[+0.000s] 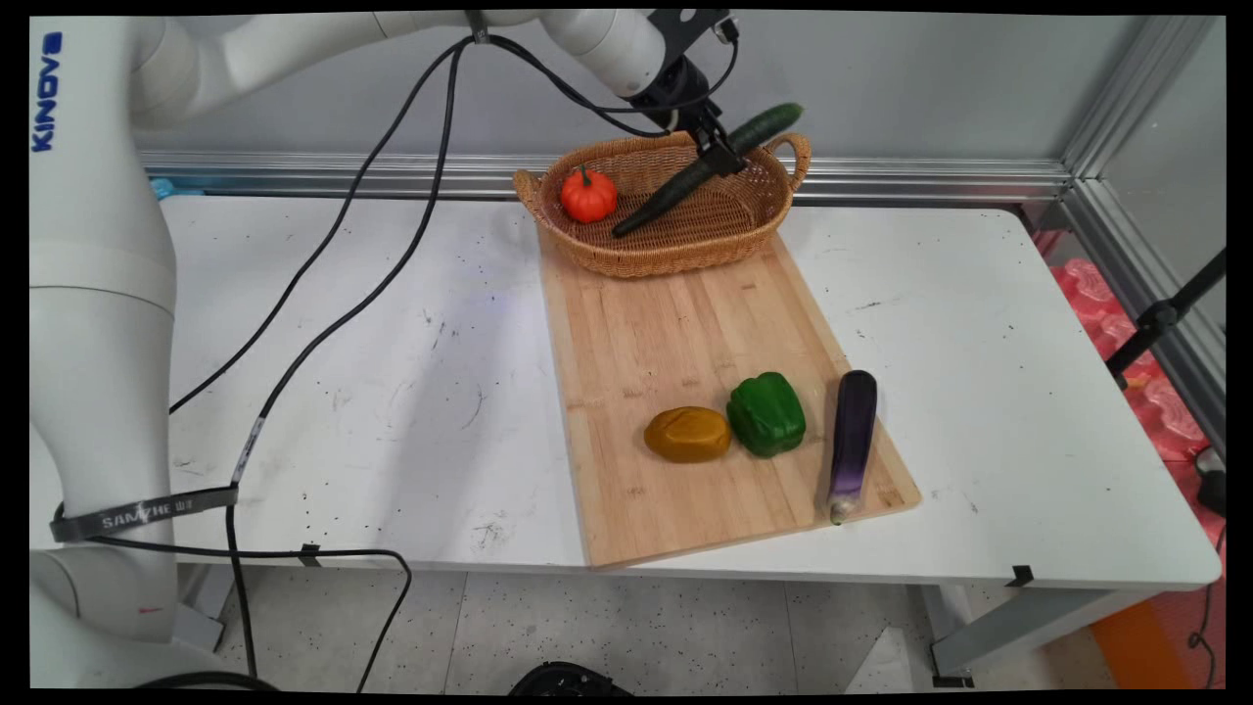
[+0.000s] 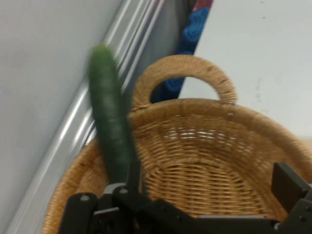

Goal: Pick up the potato from the cutting board

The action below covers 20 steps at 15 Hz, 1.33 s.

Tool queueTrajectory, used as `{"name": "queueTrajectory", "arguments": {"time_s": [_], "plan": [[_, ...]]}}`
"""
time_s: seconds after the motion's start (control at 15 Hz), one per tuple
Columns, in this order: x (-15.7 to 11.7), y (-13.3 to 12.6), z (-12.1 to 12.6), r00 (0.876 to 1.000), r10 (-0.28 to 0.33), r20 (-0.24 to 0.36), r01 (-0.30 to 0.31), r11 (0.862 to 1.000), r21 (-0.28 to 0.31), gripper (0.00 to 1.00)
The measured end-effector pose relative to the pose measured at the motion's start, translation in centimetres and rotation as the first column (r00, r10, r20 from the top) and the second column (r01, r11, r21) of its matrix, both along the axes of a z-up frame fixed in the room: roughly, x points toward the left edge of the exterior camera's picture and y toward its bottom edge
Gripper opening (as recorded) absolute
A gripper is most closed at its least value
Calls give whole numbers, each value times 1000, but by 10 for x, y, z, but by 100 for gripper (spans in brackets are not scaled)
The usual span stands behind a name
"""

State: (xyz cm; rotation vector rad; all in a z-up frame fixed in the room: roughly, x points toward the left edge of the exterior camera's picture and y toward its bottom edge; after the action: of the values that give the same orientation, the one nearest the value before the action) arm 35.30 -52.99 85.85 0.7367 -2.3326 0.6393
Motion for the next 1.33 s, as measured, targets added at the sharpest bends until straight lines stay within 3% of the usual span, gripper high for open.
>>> {"name": "queueTrajectory", "arguments": {"time_s": [0.4,0.67,1.0,1.33], "plan": [[-30,33,26,997,-73,-6,73,997,36,100],[-44,65,44,994,-108,7,107,990,90,100],[-46,107,52,990,-141,31,134,978,160,100],[-49,162,50,977,-203,61,184,955,231,100]]}}
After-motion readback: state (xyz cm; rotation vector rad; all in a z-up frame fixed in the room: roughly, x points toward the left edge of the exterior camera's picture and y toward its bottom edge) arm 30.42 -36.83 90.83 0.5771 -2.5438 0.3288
